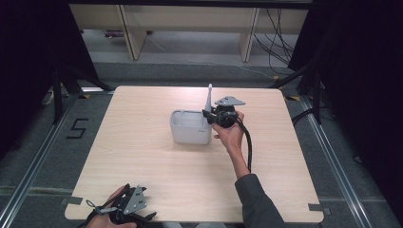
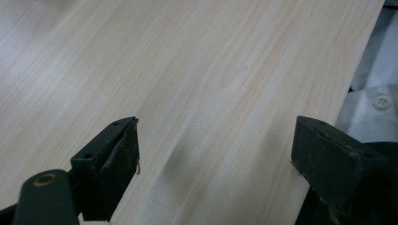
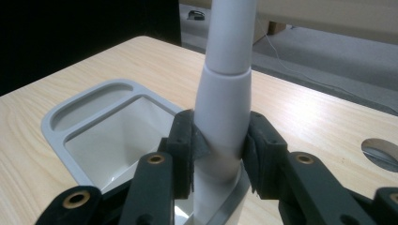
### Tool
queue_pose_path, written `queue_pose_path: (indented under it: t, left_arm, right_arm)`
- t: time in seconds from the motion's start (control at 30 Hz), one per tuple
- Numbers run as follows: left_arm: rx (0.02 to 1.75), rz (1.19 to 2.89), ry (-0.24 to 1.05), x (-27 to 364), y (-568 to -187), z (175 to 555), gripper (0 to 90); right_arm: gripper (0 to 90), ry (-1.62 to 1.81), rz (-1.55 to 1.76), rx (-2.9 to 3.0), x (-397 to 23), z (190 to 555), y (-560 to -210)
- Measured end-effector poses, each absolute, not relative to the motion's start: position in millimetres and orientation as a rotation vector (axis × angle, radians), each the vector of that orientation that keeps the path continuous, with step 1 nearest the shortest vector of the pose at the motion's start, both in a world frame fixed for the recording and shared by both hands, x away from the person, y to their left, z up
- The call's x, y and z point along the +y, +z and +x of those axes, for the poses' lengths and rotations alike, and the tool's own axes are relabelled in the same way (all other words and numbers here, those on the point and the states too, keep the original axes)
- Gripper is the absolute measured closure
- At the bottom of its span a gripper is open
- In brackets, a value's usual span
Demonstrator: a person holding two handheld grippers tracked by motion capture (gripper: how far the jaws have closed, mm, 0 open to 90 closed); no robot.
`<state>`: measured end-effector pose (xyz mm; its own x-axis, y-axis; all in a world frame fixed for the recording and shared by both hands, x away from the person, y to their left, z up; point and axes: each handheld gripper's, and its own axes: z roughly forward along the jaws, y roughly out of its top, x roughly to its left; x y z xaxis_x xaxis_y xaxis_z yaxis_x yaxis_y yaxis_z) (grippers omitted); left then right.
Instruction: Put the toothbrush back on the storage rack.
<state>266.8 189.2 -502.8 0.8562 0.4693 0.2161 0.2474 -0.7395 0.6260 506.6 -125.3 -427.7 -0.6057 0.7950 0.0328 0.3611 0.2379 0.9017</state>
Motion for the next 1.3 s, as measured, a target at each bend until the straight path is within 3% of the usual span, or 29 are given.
queue_pose_path:
  t: [0.33,0.83,1.3]
  left_arm:
    - [0.513,2.432,0.482,189,-503,267,15.3]
    - [0.509,2.433,0.481,189,-503,267,15.3]
    - [0.521,2.422,0.484,189,-503,267,15.3]
  right_arm:
    - [66.0,1.366,1.067,2.086,-124,506,-430]
    - [42.8,1.367,1.09,2.062,-132,497,-419]
    - [38.9,1.407,1.078,2.047,-143,476,-415]
